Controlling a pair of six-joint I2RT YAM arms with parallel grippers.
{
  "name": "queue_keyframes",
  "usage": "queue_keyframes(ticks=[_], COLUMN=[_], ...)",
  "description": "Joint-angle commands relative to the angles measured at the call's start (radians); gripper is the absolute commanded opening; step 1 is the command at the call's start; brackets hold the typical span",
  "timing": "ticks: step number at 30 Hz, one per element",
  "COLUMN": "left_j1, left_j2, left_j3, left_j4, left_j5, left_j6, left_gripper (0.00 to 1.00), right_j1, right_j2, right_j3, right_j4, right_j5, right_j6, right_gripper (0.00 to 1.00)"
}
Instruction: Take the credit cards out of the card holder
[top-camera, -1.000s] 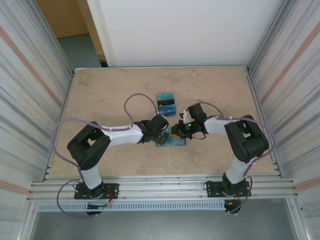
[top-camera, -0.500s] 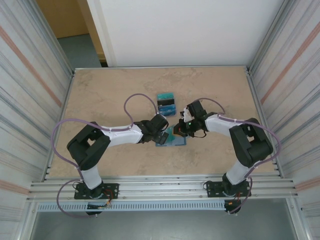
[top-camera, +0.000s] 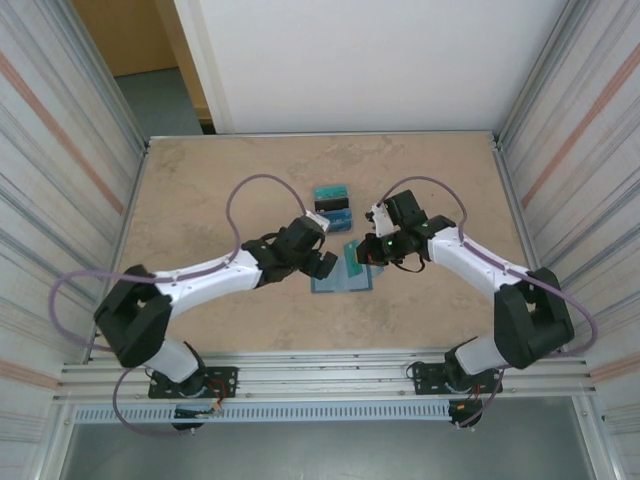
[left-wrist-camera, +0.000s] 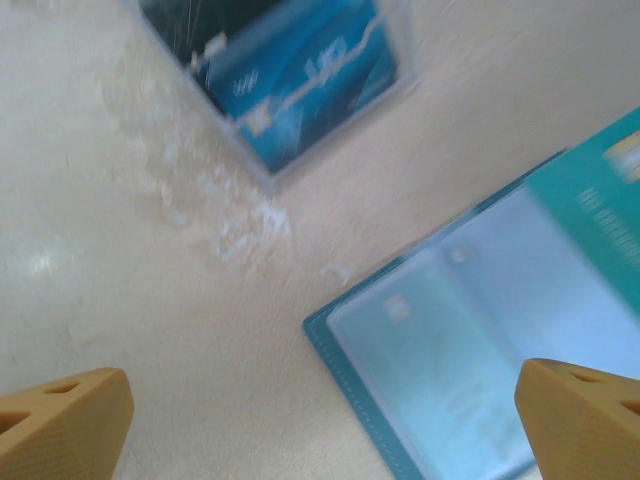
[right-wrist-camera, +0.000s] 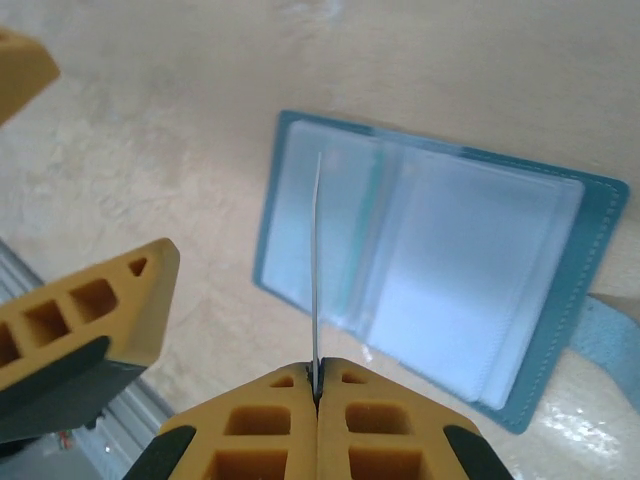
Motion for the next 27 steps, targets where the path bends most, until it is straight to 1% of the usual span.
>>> queue_keyframes(ticks=[1,4,7,10,12,15,17,19,22,24,27], left_j1=[0.059,0.122,0.167,0.208,0.239,0.249,0.25,0.249,0.249,0.249,0.249], left_j2=[-0.109,-0.177,-0.218,-0.228,-0.216,-0.192,-0.18,-0.166,-0.138,-0.117,-0.091], left_j3=[-0.026,-0.033,-0.012,0.011,0.028,0.074,0.094,0.112,0.146,0.166,0.189], left_j4=[0.049,0.084,0.083,0.076,0.061,-0.003,-0.026,-0.05,-0.103,-0.136,-0.174], left_j5=[0.183,0.399,0.585,0.739,0.833,0.917,0.955,0.995,1.067,1.105,1.147], left_j6=[0.084,0.149,0.213,0.264,0.298,0.373,0.41,0.442,0.496,0.522,0.551], left_gripper=[0.99,0.99,0.97,0.9,0.83,0.76,0.72,0.66,0.6,0.52,0.36], right_j1=[0.027,0.044,0.05,0.053,0.056,0.059,0.061,0.063,0.066,0.069,0.077], right_j2=[-0.081,-0.129,-0.159,-0.179,-0.191,-0.201,-0.2,-0.192,-0.178,-0.171,-0.161], right_j3=[0.045,0.052,0.066,0.085,0.098,0.116,0.133,0.153,0.178,0.185,0.19], right_j4=[-0.035,-0.013,-0.004,-0.009,-0.013,-0.036,-0.066,-0.102,-0.146,-0.157,-0.16], right_j5=[-0.029,-0.063,-0.1,-0.158,-0.208,-0.263,-0.286,-0.301,-0.324,-0.341,-0.346], right_j6=[-0.135,-0.189,-0.235,-0.278,-0.304,-0.347,-0.377,-0.404,-0.436,-0.449,-0.458], right_gripper=[0.0,0.0,0.0,0.0,0.0,0.0,0.0,0.0,0.0,0.0,0.0])
